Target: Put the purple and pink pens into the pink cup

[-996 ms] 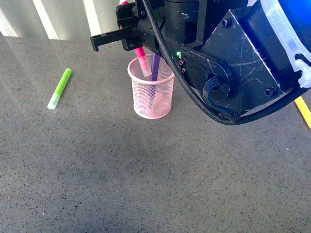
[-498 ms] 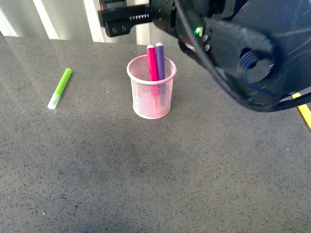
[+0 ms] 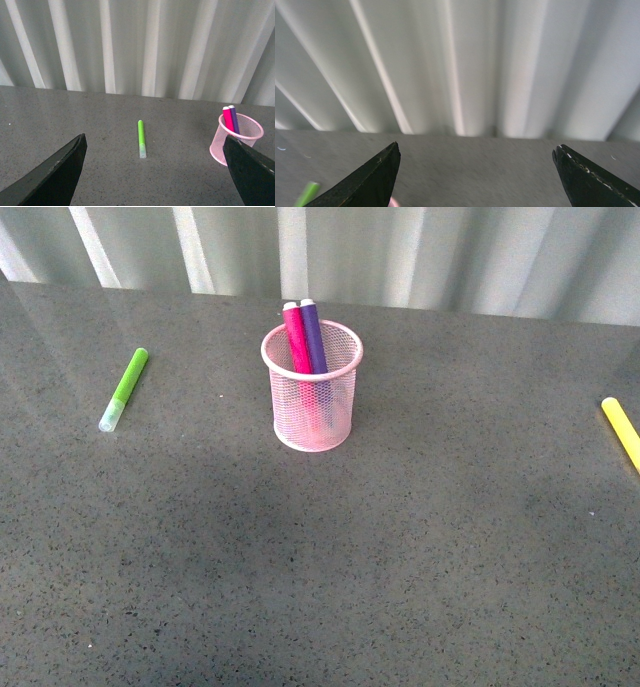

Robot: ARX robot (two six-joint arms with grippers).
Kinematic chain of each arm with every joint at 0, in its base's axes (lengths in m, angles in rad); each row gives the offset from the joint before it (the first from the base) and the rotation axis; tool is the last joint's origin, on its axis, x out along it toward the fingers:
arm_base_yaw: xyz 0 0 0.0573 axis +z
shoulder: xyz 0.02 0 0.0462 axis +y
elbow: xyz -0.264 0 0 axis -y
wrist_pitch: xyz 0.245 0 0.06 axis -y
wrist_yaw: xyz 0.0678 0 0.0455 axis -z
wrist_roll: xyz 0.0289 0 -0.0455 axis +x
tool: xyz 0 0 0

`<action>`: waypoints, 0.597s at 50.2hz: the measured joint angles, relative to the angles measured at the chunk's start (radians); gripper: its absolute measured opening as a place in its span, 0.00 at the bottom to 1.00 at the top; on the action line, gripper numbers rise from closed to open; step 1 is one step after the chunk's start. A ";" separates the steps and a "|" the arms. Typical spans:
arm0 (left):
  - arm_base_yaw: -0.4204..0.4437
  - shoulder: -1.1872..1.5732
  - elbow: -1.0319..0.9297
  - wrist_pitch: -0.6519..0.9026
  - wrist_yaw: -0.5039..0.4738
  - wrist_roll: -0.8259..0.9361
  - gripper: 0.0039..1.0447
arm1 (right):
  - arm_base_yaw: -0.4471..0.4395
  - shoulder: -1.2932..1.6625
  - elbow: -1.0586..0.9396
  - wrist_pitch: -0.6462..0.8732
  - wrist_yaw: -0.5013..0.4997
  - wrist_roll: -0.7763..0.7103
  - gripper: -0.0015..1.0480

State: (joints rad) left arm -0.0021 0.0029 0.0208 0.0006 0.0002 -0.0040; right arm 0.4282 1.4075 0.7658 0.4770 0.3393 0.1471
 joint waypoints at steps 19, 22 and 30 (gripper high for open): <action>0.000 0.000 0.000 0.000 0.000 0.000 0.94 | -0.164 -0.235 -0.411 0.327 -0.087 -0.160 0.29; 0.000 0.000 0.000 0.000 0.000 0.000 0.94 | -0.181 -0.267 -0.448 0.328 -0.109 -0.159 0.21; 0.000 0.000 0.000 0.000 -0.001 0.000 0.94 | -0.233 -0.367 -0.535 0.324 -0.158 -0.159 0.03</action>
State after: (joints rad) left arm -0.0021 0.0025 0.0208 0.0006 -0.0006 -0.0040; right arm 0.1947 1.0401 0.2306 0.8009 0.1818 -0.0116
